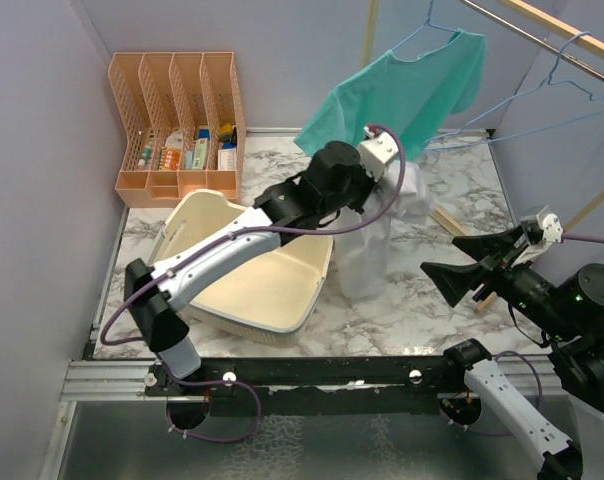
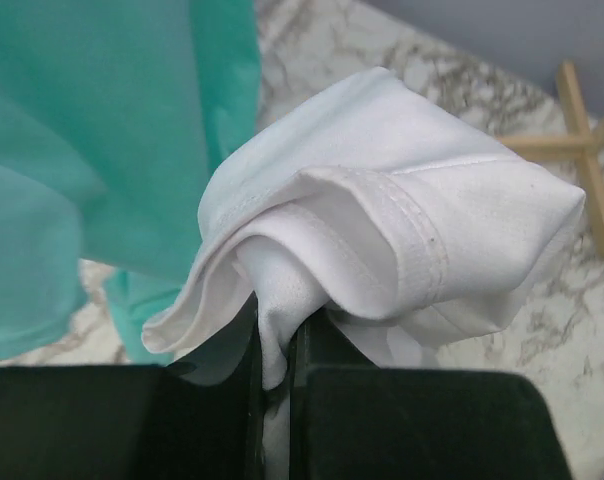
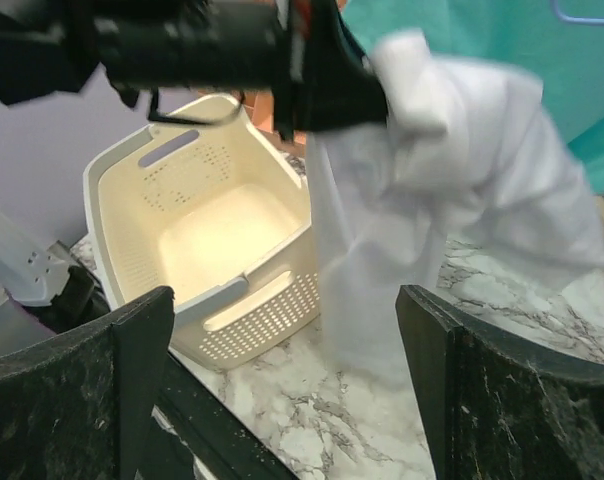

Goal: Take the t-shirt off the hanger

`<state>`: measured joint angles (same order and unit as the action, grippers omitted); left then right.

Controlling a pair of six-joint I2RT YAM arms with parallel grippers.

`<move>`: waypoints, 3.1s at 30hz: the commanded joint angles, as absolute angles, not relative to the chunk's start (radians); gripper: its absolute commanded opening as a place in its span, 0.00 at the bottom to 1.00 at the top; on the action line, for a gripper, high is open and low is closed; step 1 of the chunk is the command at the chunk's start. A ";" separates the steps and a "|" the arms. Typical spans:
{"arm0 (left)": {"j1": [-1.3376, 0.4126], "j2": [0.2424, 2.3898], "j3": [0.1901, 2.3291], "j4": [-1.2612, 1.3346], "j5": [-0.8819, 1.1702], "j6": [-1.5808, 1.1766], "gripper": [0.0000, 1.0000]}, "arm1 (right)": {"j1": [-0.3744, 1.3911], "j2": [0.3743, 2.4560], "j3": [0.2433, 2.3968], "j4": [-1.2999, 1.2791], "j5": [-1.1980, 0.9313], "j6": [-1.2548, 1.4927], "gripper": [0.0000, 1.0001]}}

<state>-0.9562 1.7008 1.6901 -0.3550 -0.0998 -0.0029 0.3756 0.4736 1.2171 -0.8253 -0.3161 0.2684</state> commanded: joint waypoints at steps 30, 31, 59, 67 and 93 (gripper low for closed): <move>-0.934 0.891 1.136 -0.596 -0.628 -0.171 0.26 | 0.372 0.572 1.162 -0.685 -0.491 0.257 0.91; -0.934 0.879 1.111 -0.602 -0.617 -0.194 0.49 | 0.373 0.579 1.166 -0.682 -0.494 0.257 0.91; -0.935 0.531 0.874 -0.459 -0.678 -0.155 0.80 | 0.378 1.210 1.776 -0.612 -0.524 0.353 0.75; -0.935 0.460 0.757 -0.390 -0.676 -0.185 0.76 | 0.476 1.655 2.352 -0.822 -0.028 0.476 0.75; -0.933 0.415 0.730 -0.401 -0.603 -0.193 0.75 | 0.531 1.800 2.235 -0.569 0.421 0.595 0.77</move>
